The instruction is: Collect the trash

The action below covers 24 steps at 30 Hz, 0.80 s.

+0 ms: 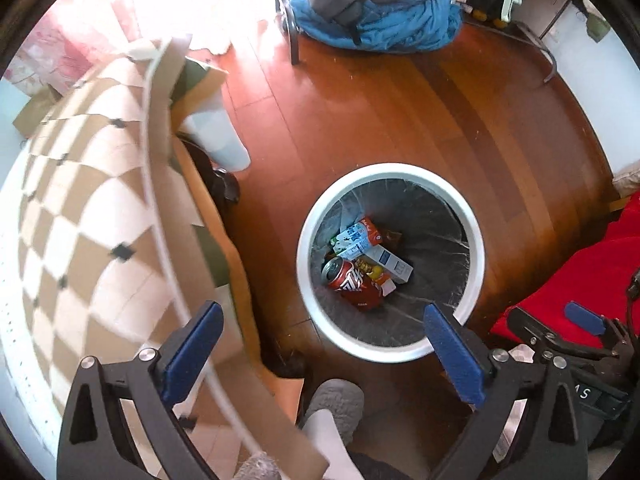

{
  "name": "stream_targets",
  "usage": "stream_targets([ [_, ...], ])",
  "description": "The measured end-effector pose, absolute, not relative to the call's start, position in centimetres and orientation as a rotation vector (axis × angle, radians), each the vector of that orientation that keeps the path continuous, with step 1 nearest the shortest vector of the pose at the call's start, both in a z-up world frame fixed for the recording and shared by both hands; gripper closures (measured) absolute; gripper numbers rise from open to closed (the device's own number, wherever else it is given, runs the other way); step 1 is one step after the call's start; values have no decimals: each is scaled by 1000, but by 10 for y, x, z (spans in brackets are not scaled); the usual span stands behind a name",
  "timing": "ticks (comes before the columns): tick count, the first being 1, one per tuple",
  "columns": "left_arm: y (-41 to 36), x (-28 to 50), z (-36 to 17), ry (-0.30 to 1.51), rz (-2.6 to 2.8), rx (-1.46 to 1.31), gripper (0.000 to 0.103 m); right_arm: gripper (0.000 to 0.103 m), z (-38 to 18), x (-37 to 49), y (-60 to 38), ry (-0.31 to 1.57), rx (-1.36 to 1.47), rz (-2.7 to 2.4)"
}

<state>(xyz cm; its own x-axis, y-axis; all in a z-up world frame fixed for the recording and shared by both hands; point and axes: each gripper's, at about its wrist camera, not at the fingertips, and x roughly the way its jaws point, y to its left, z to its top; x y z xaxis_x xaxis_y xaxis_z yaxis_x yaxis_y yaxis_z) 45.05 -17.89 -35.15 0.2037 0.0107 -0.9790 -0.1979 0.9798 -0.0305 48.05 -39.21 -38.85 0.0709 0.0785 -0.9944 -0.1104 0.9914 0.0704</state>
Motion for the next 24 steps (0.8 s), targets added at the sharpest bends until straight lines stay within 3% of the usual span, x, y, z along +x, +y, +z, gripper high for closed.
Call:
stream_targets([
  [24, -170, 280, -126, 1056, 47, -200, 1, 0, -114, 315, -397, 1206, 63, 380],
])
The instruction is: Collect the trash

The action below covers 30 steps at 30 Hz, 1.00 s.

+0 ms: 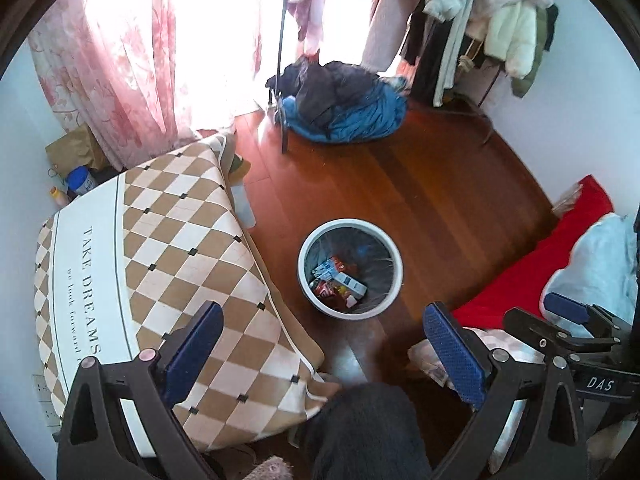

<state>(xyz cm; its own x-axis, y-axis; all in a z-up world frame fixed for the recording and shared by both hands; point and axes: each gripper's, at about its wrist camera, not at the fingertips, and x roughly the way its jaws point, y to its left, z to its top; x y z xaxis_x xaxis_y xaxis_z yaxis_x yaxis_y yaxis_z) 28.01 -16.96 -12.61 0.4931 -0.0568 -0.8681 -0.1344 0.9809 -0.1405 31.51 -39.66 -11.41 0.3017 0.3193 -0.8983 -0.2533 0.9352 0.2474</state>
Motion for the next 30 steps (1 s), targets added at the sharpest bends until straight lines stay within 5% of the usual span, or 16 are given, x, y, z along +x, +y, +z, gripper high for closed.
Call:
stream_targets([
  [11, -171, 237, -77, 1011, -37, -243, 0, 0, -50, 259, -395, 1159, 99, 487],
  [30, -167, 214, -58, 1005, -79, -283, 1, 0, -23, 243, -389, 1169, 75, 554],
])
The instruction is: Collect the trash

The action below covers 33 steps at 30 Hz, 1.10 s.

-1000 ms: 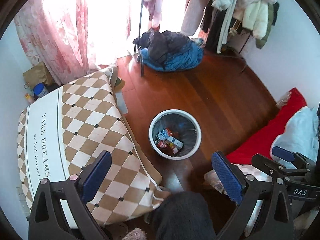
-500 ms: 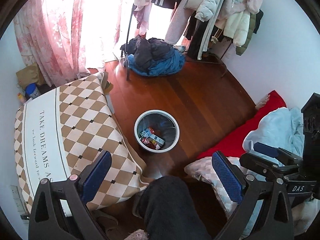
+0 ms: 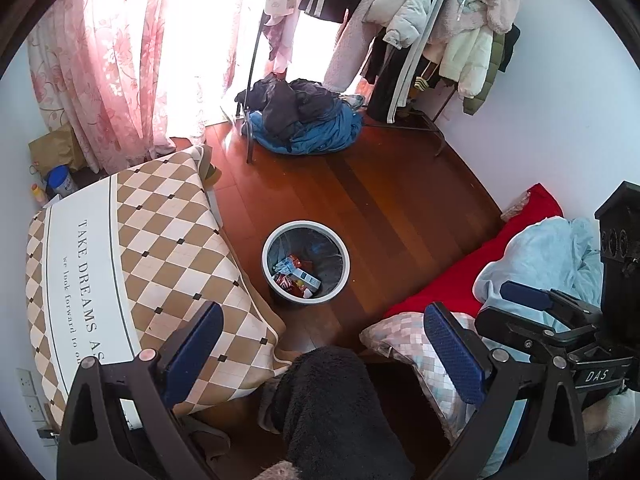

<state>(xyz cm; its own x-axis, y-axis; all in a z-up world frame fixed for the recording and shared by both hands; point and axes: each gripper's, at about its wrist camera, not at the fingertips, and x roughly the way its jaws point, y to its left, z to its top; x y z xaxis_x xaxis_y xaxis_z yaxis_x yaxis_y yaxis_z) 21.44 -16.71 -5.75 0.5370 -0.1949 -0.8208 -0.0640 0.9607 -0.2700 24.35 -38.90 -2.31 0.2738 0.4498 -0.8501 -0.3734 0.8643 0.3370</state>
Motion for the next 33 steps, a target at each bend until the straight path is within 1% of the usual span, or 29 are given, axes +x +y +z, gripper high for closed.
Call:
stream_targets([
  [33, -174, 206, -49, 998, -126, -292, 0, 0, -14, 235, -389, 1183, 54, 577],
])
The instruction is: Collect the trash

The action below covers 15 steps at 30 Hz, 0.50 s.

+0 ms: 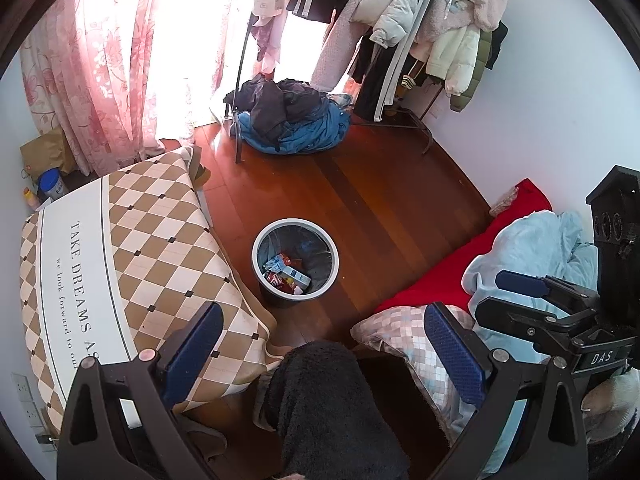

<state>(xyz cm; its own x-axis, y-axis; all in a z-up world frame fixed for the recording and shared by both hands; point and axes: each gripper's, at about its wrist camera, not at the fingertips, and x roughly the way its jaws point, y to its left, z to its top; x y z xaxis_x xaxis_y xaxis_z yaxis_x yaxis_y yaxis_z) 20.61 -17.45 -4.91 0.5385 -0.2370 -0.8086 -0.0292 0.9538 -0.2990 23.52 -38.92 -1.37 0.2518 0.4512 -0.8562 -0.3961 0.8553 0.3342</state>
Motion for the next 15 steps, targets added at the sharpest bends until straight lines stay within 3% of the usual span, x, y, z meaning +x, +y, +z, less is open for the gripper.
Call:
stream_targets([
  [15, -173, 200, -48, 989, -133, -294, 0, 0, -4, 236, -395, 1175, 44, 590],
])
